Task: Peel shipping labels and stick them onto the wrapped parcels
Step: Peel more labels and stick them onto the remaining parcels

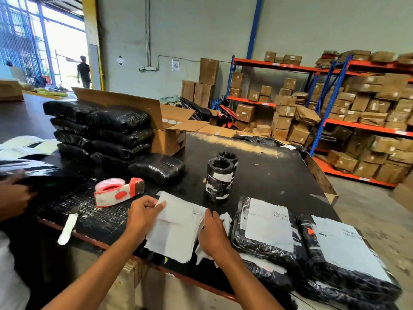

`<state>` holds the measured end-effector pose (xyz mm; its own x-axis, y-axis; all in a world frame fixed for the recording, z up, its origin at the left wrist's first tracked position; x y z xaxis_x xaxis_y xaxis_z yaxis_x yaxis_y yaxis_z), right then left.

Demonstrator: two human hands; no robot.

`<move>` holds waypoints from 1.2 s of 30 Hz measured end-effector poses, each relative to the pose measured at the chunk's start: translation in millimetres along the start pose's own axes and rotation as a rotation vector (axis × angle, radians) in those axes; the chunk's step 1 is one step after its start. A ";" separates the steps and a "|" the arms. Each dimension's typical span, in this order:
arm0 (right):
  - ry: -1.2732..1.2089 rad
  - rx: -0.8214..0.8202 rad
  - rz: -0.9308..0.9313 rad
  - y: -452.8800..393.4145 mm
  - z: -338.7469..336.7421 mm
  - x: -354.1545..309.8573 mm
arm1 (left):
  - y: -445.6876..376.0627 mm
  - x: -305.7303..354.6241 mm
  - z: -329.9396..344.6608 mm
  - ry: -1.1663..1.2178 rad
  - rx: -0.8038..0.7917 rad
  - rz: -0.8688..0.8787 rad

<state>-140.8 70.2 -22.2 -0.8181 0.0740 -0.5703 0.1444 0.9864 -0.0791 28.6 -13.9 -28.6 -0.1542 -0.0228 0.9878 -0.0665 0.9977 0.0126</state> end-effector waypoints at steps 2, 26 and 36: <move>-0.053 0.083 -0.078 -0.4 -3.7 -4.2 | 3.4 9.6 -2.0 0.054 -0.029 0.020; -0.208 0.042 -0.082 9.8 -10.3 -18.9 | 47.9 58.8 -12.0 0.225 -0.079 0.104; -0.811 0.267 -0.226 80.8 -101.8 -44.3 | 91.2 95.2 -2.6 0.390 -0.272 0.031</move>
<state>-149.5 161.6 79.8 -0.2104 -0.3456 -0.9145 0.2357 0.8899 -0.3906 10.4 75.1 67.0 0.2334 -0.0191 0.9722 0.2008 0.9792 -0.0289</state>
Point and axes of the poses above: each hand's wrist, its own y-axis away from the middle knuckle, its own z-axis out of the palm, x = y × z, the point moved 2 cm from there along -y, towards the middle knuckle, and after that the axes turned 10 degrees about -z, right-handed, at the moved point
